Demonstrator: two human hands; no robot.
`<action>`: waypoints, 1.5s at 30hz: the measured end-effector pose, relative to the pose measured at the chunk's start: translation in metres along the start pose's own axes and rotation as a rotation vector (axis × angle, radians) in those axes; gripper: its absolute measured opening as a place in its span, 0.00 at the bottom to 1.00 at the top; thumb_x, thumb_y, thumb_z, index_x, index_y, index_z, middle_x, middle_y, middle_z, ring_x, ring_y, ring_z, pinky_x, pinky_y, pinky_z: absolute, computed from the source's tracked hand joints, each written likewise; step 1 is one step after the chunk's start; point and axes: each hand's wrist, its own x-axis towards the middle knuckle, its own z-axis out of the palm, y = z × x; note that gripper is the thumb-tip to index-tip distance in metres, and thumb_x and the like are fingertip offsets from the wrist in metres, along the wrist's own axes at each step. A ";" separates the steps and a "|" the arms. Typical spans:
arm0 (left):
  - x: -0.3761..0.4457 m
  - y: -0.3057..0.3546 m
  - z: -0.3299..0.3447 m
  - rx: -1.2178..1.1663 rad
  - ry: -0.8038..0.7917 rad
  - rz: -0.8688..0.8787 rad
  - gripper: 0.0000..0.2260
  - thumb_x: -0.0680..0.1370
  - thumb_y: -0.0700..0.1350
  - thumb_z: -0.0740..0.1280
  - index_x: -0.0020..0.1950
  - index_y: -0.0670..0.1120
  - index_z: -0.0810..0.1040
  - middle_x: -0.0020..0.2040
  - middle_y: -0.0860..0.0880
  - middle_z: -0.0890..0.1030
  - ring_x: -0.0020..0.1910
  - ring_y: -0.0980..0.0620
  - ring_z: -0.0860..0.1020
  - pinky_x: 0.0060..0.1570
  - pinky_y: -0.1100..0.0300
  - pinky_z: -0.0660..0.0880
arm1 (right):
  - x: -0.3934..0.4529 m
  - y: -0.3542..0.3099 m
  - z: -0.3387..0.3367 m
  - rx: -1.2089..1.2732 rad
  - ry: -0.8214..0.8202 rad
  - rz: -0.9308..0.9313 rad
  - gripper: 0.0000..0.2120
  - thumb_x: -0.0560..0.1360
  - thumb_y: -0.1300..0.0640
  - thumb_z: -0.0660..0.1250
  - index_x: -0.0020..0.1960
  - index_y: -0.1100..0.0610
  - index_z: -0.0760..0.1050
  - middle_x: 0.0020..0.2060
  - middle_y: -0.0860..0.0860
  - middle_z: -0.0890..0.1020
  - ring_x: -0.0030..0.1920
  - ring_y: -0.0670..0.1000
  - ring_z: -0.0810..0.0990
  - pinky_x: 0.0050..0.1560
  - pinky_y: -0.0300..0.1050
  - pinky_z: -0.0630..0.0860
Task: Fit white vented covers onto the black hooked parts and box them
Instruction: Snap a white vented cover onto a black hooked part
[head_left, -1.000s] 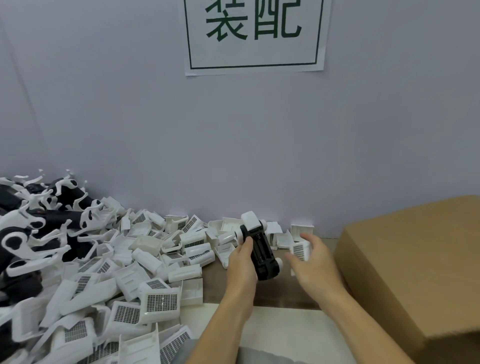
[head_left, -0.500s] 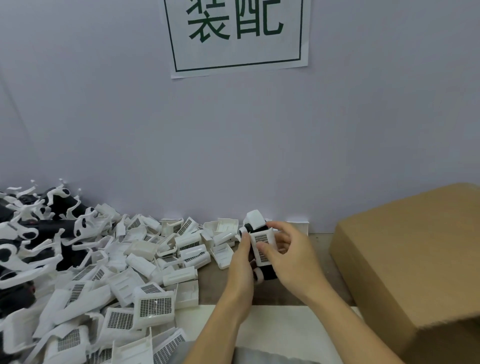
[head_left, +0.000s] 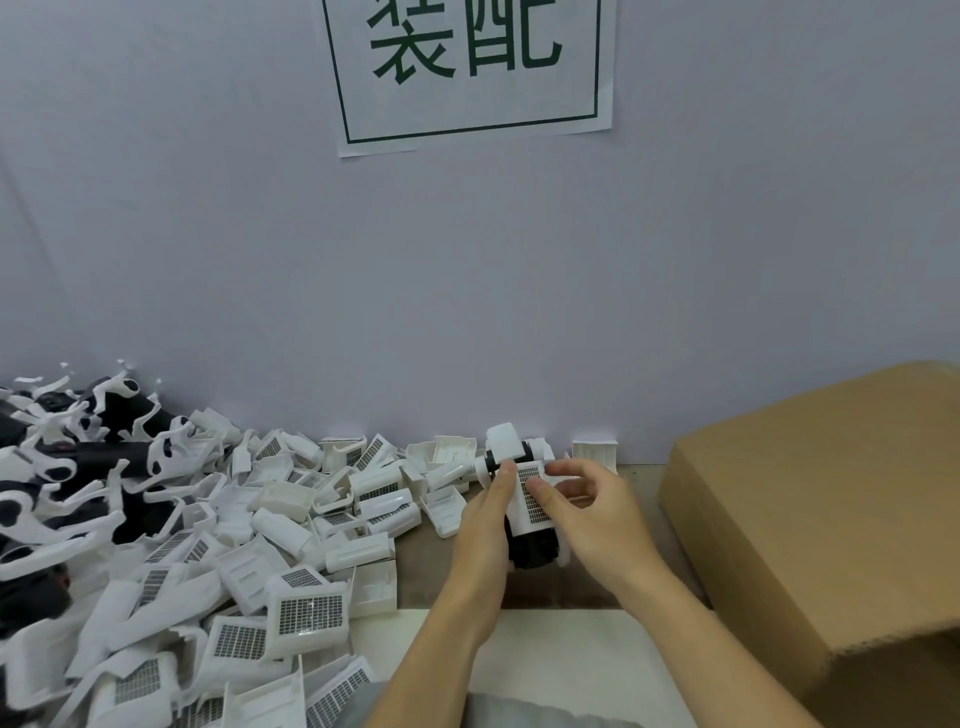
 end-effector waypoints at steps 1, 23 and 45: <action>0.000 0.000 0.000 -0.003 0.001 -0.008 0.17 0.81 0.62 0.62 0.59 0.54 0.84 0.56 0.45 0.86 0.57 0.45 0.84 0.64 0.37 0.75 | 0.000 0.000 0.000 -0.005 -0.009 -0.005 0.11 0.73 0.50 0.75 0.53 0.49 0.78 0.45 0.50 0.83 0.47 0.48 0.83 0.42 0.39 0.81; -0.003 0.000 0.004 -0.018 0.046 0.030 0.16 0.84 0.54 0.57 0.59 0.48 0.82 0.53 0.46 0.86 0.53 0.48 0.85 0.55 0.49 0.81 | -0.001 0.002 -0.002 0.028 -0.021 -0.063 0.04 0.75 0.59 0.73 0.49 0.52 0.82 0.42 0.47 0.86 0.44 0.43 0.83 0.41 0.34 0.78; -0.007 0.004 0.007 0.182 0.098 0.167 0.16 0.83 0.55 0.61 0.55 0.46 0.84 0.48 0.47 0.87 0.48 0.51 0.85 0.47 0.58 0.82 | -0.002 0.001 0.000 0.185 -0.218 0.104 0.10 0.81 0.54 0.65 0.53 0.55 0.84 0.46 0.51 0.87 0.49 0.50 0.86 0.48 0.43 0.82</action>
